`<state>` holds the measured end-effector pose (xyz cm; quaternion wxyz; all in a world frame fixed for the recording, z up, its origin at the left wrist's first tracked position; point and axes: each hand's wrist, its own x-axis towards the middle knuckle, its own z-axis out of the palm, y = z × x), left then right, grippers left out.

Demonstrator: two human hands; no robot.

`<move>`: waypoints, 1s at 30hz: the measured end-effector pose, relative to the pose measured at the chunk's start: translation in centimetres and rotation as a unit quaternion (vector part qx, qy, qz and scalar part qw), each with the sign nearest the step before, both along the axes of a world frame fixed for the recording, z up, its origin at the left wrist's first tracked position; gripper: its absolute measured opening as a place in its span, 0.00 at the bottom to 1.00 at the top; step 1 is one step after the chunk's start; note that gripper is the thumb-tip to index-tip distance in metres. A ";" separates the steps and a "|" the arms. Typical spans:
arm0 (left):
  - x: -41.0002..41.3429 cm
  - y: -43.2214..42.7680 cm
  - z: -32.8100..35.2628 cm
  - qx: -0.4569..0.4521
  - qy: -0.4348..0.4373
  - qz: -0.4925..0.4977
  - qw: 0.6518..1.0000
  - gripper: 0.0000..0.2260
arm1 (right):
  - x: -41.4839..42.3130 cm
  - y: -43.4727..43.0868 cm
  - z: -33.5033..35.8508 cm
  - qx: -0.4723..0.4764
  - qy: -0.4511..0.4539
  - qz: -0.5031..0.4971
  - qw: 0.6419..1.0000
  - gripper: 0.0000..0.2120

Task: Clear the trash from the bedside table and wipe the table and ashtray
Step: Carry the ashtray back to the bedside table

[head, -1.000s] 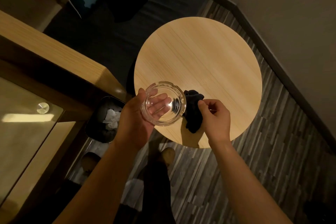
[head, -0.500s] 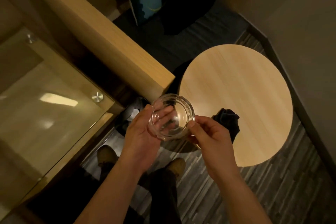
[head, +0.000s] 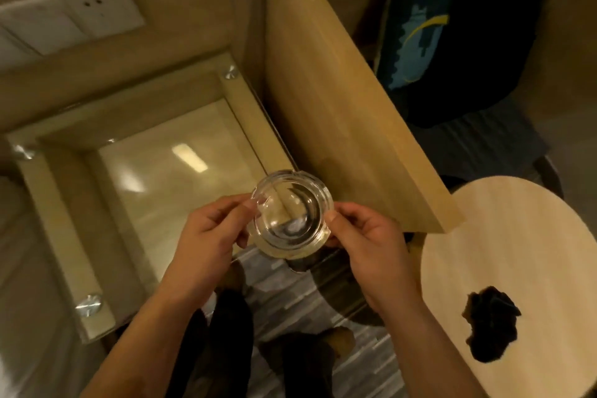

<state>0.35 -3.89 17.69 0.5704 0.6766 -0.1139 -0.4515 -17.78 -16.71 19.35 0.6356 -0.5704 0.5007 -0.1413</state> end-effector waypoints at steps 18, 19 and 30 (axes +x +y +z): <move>21.4 12.2 -5.6 0.102 -0.123 0.307 0.938 0.02 | 33.0 5.7 -6.3 0.024 -0.002 0.222 0.975 0.05; 22.3 12.6 -6.4 0.113 -0.125 0.322 0.931 0.02 | 34.5 6.2 -7.1 0.018 0.002 0.234 0.972 0.07; 31.5 15.0 -13.2 0.228 -0.169 0.317 0.905 0.09 | 46.4 10.3 -15.1 -0.165 0.073 0.343 0.922 0.14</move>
